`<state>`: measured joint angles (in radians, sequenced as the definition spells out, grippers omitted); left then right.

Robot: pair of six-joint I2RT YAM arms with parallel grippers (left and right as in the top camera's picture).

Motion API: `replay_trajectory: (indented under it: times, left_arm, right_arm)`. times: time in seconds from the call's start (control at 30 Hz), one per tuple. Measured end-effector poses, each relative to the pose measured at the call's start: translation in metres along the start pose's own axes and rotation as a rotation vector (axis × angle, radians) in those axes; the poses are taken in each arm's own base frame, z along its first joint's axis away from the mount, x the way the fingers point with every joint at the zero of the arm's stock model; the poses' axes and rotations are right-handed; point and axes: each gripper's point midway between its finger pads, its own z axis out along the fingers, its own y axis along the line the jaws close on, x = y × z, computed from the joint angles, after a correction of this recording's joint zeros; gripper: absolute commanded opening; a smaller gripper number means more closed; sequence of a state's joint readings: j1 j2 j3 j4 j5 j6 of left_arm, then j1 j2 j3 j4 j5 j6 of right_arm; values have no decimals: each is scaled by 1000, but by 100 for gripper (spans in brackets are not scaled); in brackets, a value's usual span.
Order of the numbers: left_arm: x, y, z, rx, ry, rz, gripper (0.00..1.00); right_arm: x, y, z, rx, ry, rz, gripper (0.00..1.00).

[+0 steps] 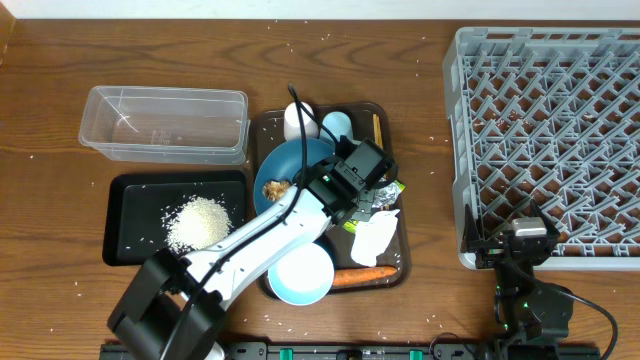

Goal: Sort waste into correct bins and load items into the dishwasher rack
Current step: 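Lift the teal plate and carry it over the black tray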

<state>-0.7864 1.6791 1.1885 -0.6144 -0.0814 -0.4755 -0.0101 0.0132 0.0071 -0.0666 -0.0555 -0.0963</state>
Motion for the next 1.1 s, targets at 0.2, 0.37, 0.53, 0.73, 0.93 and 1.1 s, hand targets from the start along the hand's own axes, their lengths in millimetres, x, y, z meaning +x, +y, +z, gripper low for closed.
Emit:
replay_trajectory:
  times: [0.2, 0.37, 0.53, 0.73, 0.93, 1.1]
  left_arm:
    - [-3, -1, -5, 10, -17, -3, 6]
    - [-9, -3, -16, 32, -49, -11, 6]
    - [-21, -6, -42, 77, -119, -27, 6]
    - [-31, -8, -74, 124, -194, -48, 6]
    - [-36, 2, -106, 169, -246, -106, 6]
    - [-40, 35, -132, 187, -266, -199, 6]
  right_arm:
    - [0, 0, 0, 0, 0, 0, 99]
    - [0, 0, 0, 0, 0, 0, 99]
    - [0, 0, 0, 0, 0, 0, 99]
    - [0, 0, 0, 0, 0, 0, 99]
    - [0, 0, 0, 0, 0, 0, 99]
    - [0, 0, 0, 0, 0, 0, 99]
